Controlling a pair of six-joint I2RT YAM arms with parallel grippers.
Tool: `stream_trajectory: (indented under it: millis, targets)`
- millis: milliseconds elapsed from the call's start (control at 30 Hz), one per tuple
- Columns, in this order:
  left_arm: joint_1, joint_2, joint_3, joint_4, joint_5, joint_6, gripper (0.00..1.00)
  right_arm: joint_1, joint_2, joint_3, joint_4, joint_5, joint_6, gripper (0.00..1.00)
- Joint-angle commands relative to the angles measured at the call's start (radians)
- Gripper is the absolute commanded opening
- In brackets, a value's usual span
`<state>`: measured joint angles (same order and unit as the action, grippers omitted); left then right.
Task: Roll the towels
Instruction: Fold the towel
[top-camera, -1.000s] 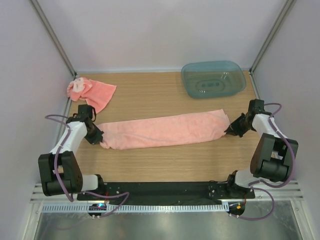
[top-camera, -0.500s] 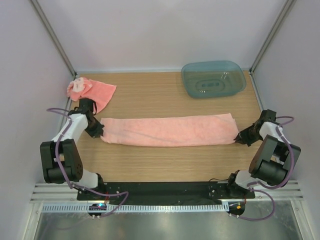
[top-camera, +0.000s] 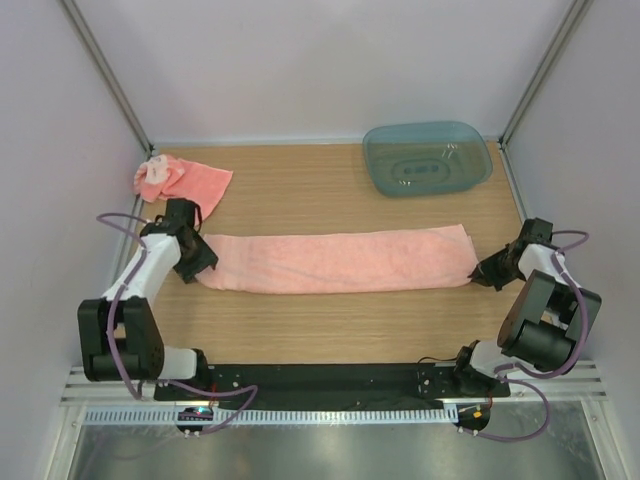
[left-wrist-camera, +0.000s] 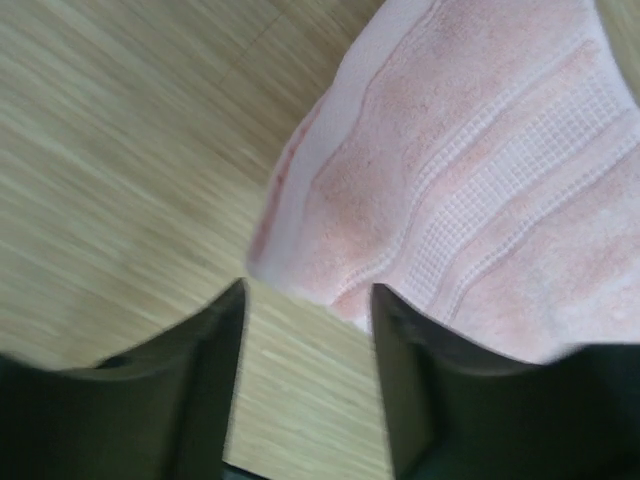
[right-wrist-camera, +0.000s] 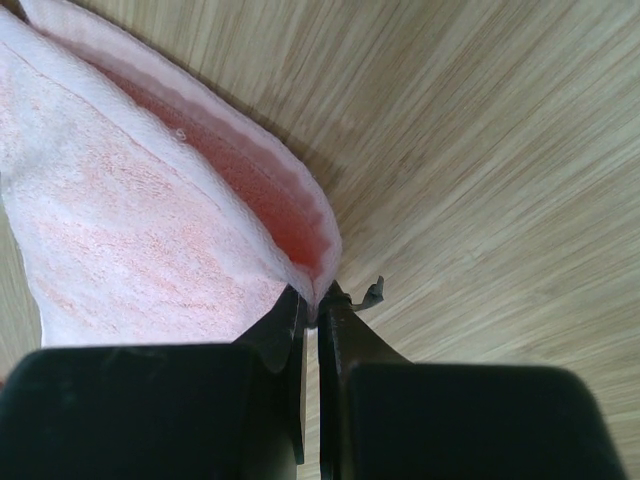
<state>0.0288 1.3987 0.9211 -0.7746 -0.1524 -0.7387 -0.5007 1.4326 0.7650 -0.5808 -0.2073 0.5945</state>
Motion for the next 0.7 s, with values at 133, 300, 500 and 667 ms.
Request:
stream_trajectory:
  millis: [133, 300, 500, 667]
  targets:
    - [-0.006, -0.280, 0.162, -0.156, -0.094, 0.077, 0.79, 0.002, -0.101, 0.013, 0.042, -0.043, -0.016, 0.01]
    - [-0.004, -0.332, 0.254, -0.180, -0.159, 0.245, 0.86, 0.086, -0.173, 0.025, 0.047, -0.011, -0.010, 0.01]
    - [-0.004, -0.389, 0.084, -0.069, -0.137, 0.231, 0.84, 0.318, -0.172, 0.180, -0.025, 0.117, -0.036, 0.02]
    - [0.003, -0.406, 0.093, -0.069, -0.156, 0.246, 0.84, 0.548, -0.182, 0.316, -0.037, 0.203, -0.033, 0.01]
